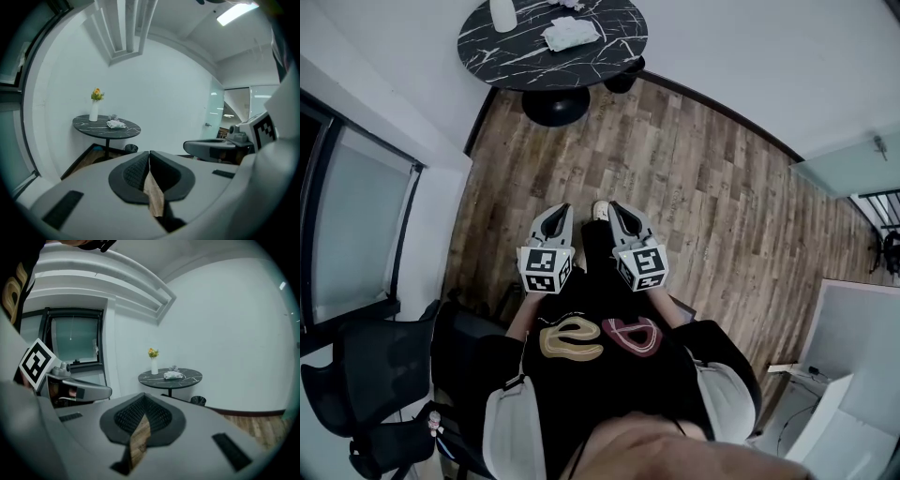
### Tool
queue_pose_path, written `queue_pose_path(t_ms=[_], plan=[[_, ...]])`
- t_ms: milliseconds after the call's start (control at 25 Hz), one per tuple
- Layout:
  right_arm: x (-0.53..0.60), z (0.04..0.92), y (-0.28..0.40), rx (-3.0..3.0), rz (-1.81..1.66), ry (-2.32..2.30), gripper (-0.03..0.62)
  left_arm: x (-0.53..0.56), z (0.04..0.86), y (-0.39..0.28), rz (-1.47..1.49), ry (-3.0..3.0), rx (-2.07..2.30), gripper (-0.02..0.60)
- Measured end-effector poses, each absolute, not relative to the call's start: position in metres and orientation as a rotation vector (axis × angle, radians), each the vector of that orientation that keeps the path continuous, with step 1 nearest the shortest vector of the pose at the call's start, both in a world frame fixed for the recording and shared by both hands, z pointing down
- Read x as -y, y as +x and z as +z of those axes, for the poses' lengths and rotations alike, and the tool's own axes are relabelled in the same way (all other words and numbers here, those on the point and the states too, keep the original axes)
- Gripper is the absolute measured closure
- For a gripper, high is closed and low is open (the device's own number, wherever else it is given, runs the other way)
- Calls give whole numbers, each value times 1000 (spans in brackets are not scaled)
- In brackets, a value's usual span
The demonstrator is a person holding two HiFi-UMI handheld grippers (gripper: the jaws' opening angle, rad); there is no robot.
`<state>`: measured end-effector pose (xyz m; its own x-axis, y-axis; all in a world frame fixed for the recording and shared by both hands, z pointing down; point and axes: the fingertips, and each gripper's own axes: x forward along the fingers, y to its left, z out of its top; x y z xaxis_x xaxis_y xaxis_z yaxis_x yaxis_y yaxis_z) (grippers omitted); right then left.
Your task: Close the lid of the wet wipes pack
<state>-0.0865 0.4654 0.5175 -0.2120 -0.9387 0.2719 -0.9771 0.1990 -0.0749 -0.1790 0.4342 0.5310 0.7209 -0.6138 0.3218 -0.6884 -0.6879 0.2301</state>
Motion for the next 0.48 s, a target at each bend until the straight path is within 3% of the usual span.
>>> queue_pose_path(t_ms=[480], plan=[[-368,521,-63,2389,353,1722,583,-356,533,-150,261,2527,1090,561]])
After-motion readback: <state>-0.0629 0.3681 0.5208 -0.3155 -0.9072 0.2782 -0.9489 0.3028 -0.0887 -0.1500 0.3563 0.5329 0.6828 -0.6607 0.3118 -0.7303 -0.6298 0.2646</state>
